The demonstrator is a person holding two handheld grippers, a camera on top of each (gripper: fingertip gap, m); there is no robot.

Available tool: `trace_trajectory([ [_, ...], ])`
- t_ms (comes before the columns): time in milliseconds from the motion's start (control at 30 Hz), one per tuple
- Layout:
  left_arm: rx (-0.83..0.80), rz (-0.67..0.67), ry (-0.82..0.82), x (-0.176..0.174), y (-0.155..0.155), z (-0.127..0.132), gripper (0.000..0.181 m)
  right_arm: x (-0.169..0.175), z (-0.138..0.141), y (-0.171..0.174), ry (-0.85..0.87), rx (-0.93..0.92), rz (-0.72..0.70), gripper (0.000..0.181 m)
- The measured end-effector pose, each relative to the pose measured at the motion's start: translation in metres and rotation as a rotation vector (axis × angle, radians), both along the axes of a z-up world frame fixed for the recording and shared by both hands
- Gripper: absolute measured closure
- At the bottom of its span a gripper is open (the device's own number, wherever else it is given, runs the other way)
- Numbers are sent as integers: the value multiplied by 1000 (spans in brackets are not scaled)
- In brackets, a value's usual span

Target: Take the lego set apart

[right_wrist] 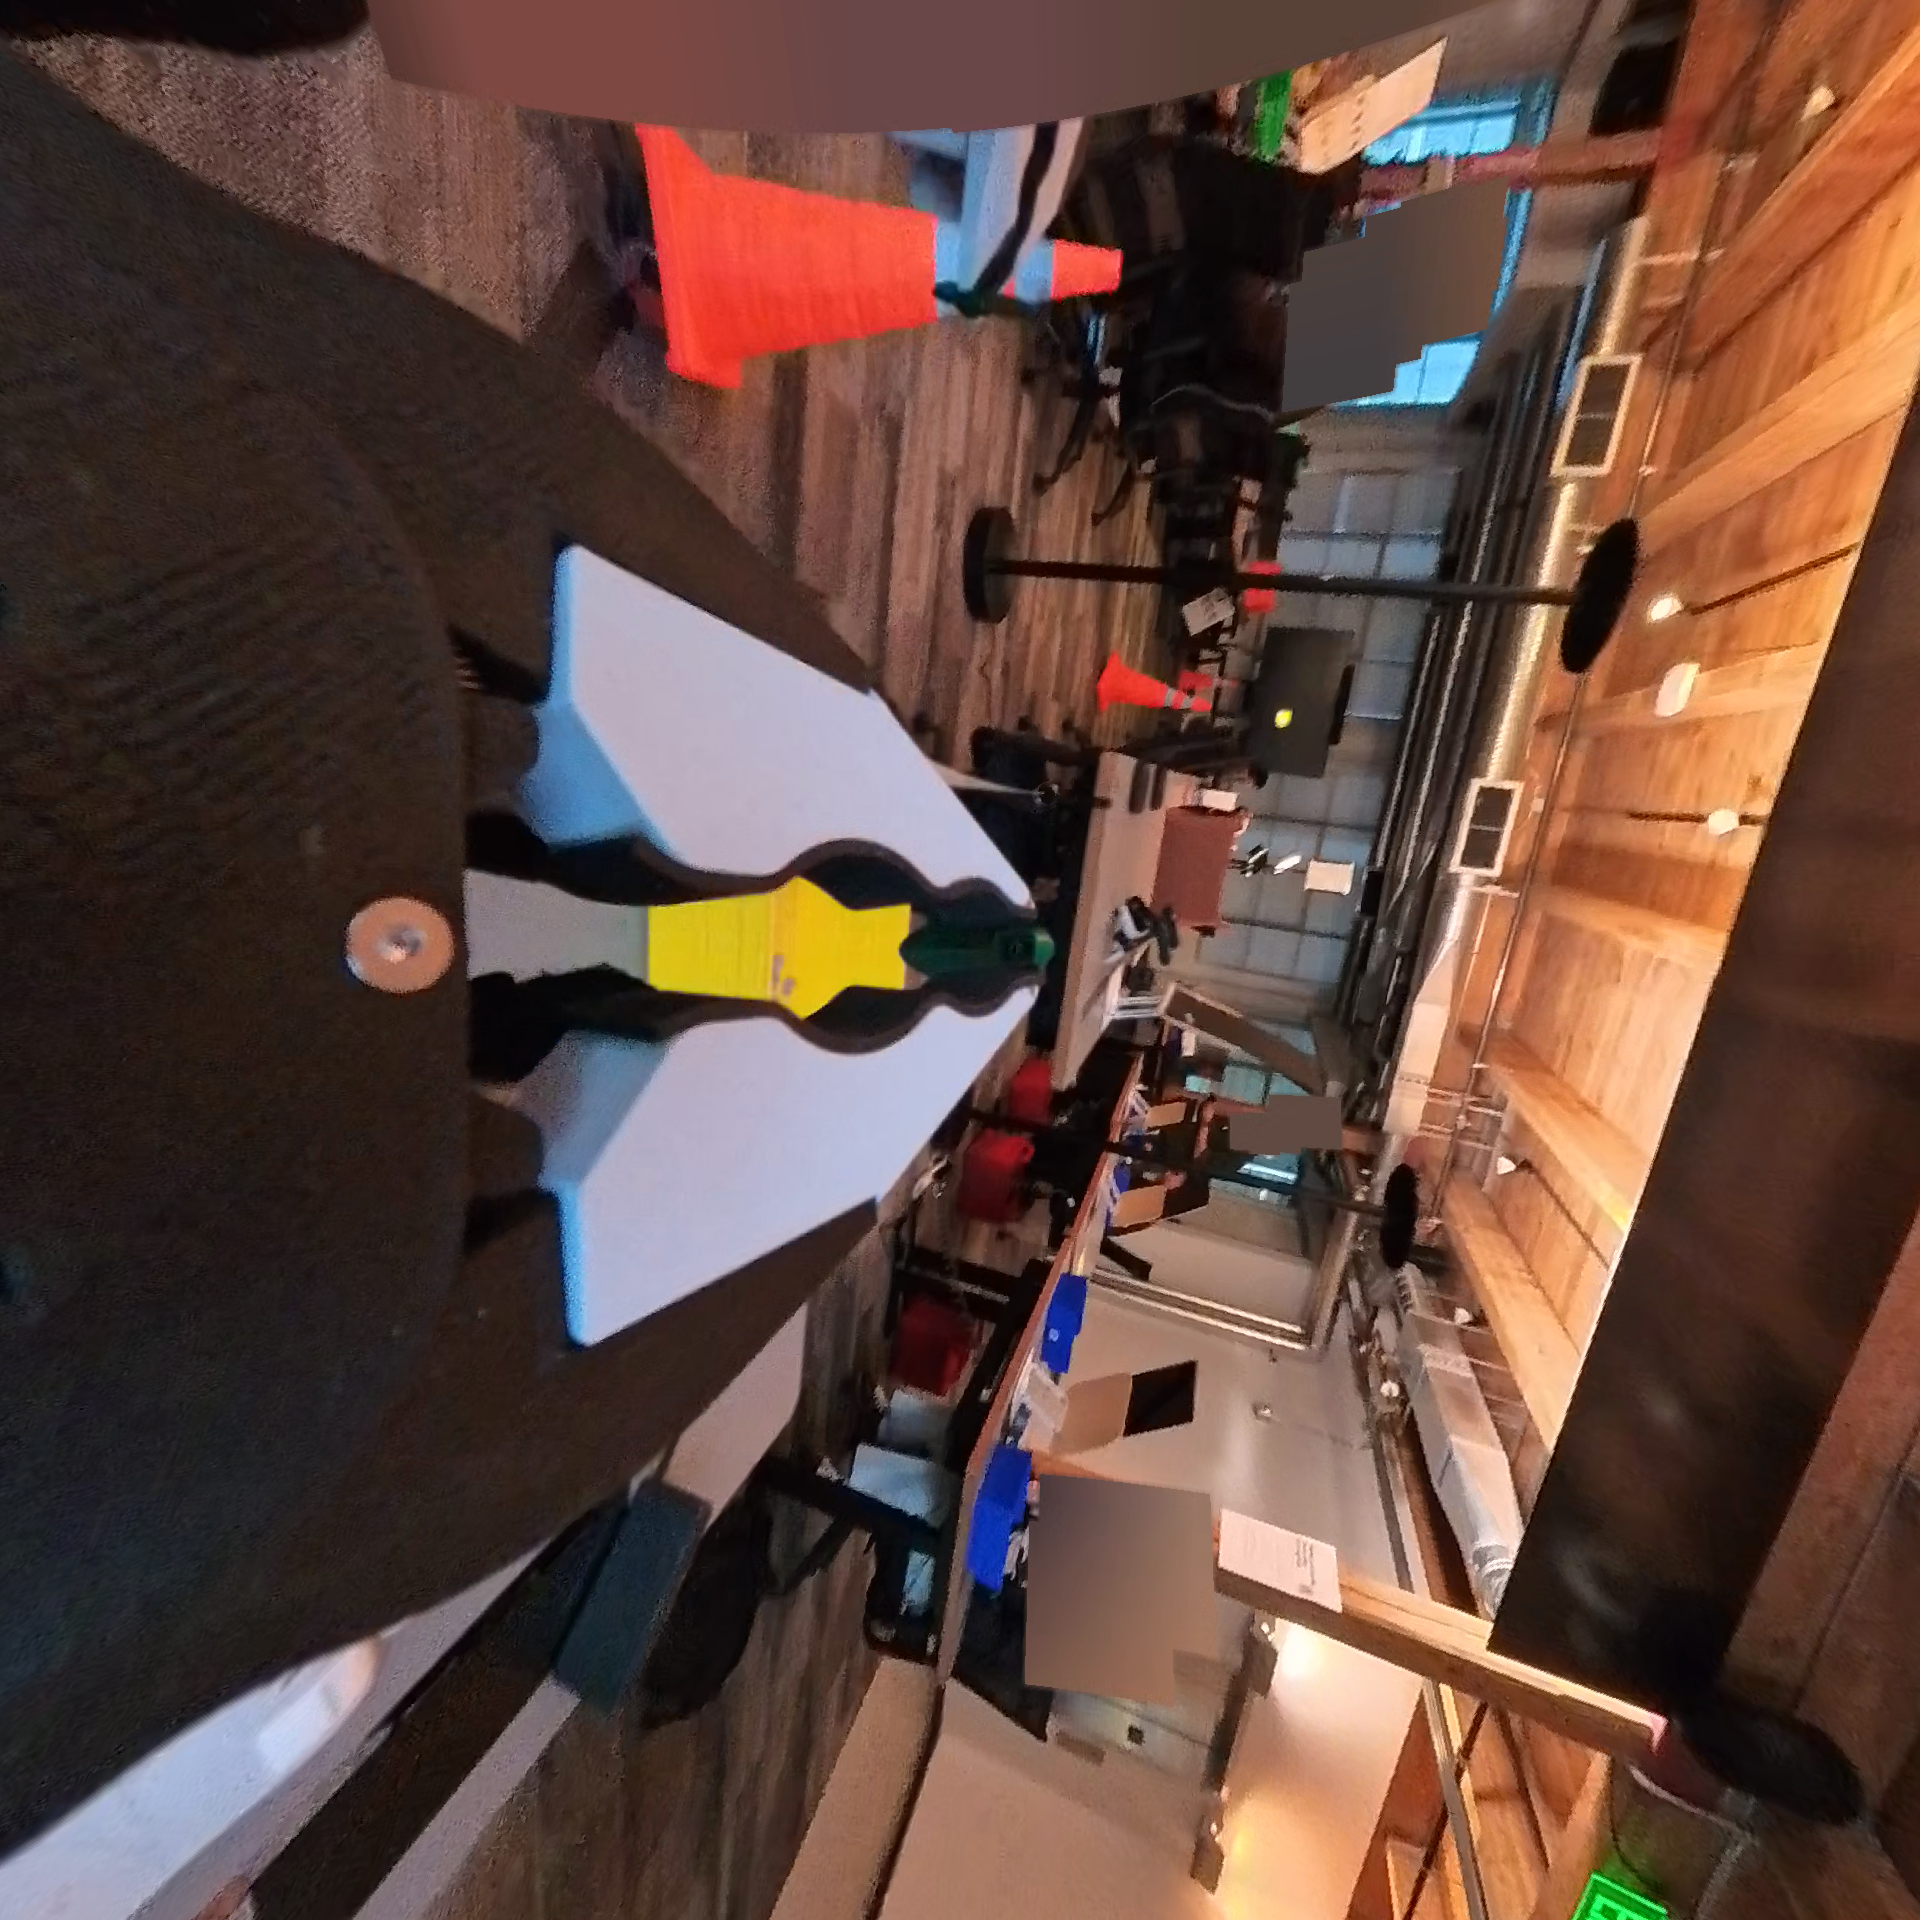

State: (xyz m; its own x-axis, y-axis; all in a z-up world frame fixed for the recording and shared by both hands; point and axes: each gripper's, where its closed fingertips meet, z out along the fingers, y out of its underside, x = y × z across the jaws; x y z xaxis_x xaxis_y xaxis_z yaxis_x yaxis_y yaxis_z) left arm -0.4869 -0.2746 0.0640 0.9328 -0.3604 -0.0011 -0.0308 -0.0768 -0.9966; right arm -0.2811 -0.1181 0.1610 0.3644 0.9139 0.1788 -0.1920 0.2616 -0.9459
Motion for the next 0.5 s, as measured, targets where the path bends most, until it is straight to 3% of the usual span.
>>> trace_trajectory([
  [67,-6,-92,-10,28,23,4,174,6,1,16,-98,-23,-18,175],
  [133,-73,-198,10,58,47,-4,174,13,-16,26,-200,-112,20,176],
  [300,-262,-311,274,108,124,-53,174,38,-112,52,-377,-453,110,175],
  [400,-333,-321,465,122,172,-86,174,66,-166,77,-456,-615,20,175],
  [500,-374,-390,541,141,210,-106,174,74,-206,81,-554,-804,24,175],
])
